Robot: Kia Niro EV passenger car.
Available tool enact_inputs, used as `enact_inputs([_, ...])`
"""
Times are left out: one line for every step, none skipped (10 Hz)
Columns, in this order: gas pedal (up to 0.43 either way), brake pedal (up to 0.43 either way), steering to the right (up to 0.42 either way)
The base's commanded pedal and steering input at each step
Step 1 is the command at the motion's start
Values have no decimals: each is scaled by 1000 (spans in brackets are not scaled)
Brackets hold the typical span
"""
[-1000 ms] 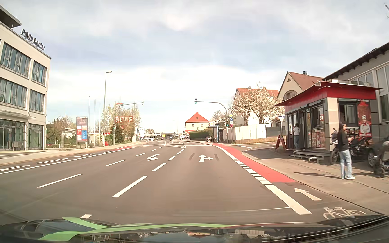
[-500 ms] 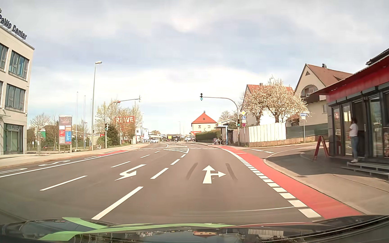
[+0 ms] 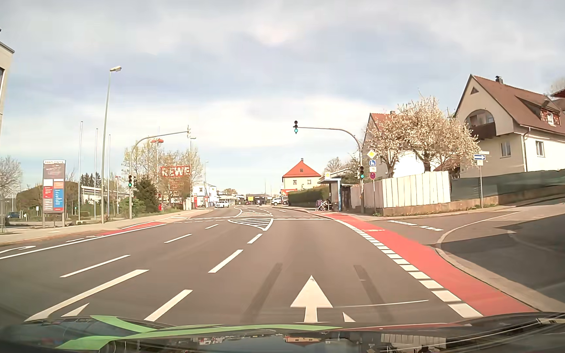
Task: Follow the waypoints while adhering to traffic rules and regulations
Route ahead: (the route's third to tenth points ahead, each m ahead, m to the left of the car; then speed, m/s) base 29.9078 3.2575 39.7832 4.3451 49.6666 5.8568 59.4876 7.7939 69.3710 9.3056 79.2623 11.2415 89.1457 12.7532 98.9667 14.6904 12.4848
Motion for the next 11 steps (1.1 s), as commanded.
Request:
enact_inputs([138, 0, -14])
enact_inputs([138, 0, -14])
enact_inputs([138, 0, -14])
enact_inputs([118, 0, -15])
enact_inputs([110, 0, -15])
enact_inputs([87, 0, -16])
enact_inputs([87, 0, -17])
enact_inputs([87, 0, -18])
enact_inputs([98, 0, -18])
enact_inputs([110, 0, -18])
enact_inputs([118, 0, -18])
